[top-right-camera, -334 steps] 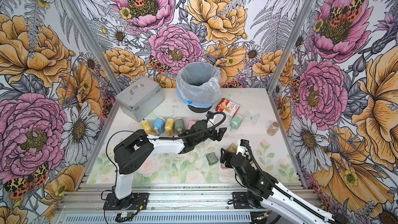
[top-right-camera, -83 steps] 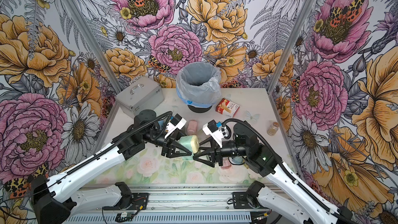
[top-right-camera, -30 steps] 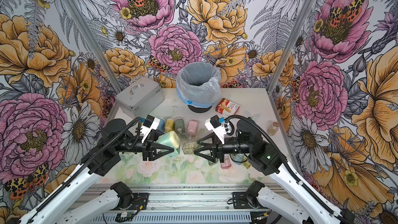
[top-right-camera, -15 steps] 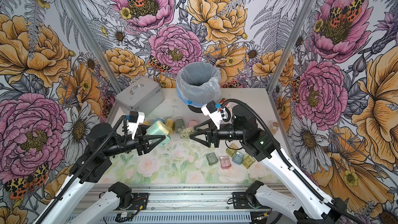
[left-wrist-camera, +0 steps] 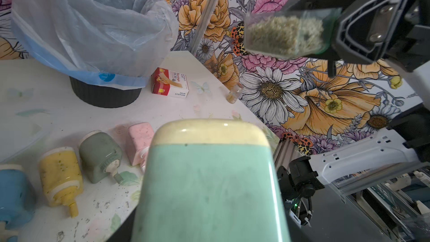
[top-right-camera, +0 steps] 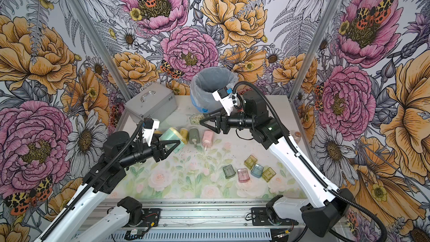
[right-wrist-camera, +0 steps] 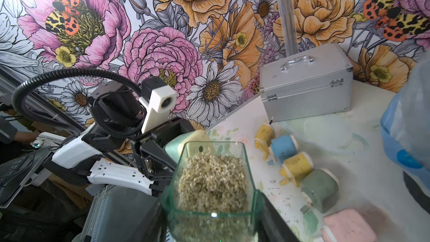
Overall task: Take out the pencil sharpener tray and clean the shavings
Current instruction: Open the container of the pencil sharpener, then pour the shavings into the trash bin.
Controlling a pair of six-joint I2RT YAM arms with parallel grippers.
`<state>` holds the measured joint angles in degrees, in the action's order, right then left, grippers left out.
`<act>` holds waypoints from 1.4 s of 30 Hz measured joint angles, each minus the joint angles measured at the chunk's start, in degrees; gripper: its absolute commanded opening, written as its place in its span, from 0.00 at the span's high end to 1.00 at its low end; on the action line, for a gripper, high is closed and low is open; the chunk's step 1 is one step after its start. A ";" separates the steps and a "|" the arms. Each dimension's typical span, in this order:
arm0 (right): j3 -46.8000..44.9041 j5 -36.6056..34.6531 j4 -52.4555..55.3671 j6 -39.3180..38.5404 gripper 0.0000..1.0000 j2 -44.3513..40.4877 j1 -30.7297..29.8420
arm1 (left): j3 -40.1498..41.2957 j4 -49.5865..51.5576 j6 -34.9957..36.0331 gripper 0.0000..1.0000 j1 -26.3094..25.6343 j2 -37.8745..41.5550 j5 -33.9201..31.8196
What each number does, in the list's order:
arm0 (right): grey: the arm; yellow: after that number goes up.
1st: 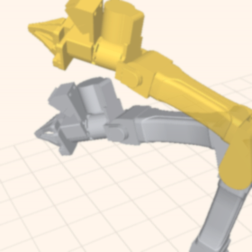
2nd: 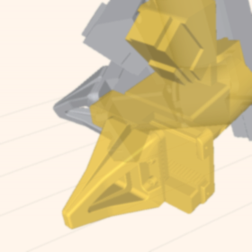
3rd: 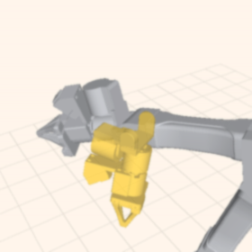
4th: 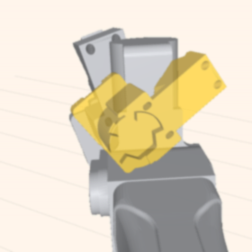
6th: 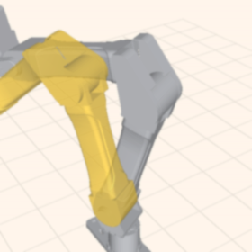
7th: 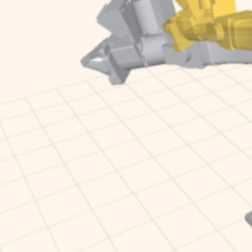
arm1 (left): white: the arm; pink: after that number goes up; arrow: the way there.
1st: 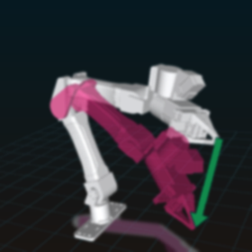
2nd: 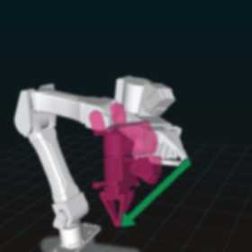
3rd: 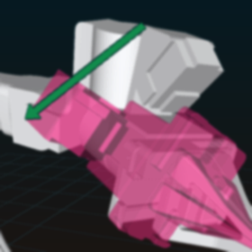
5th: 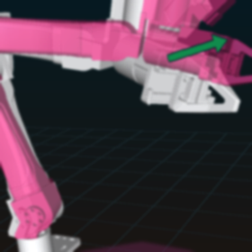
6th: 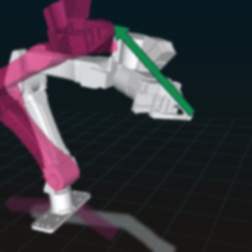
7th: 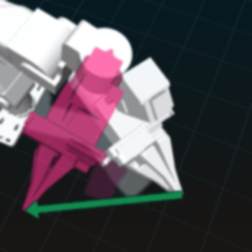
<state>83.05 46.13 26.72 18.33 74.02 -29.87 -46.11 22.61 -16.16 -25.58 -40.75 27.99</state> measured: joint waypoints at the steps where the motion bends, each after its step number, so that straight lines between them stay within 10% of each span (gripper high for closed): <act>1: 1.27 0.04 0.00 0.00 0.61 1.16 0.24 | 0.04 0.09 -0.17 0.75 0.02 -0.35 -0.48; 20: 23.19 -0.72 -0.76 8.68 0.61 25.51 8.70 | -0.24 0.13 -1.95 0.75 -9.44 -5.11 -13.84; 42: 32.65 -5.22 -0.76 26.03 0.61 33.88 10.47 | -3.37 -1.05 -3.06 0.77 -27.56 -17.79 -38.10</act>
<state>115.70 40.91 25.96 44.36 107.90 -19.40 -49.47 21.56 -19.22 -53.15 -58.54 -10.11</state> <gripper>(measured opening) 0.558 0.582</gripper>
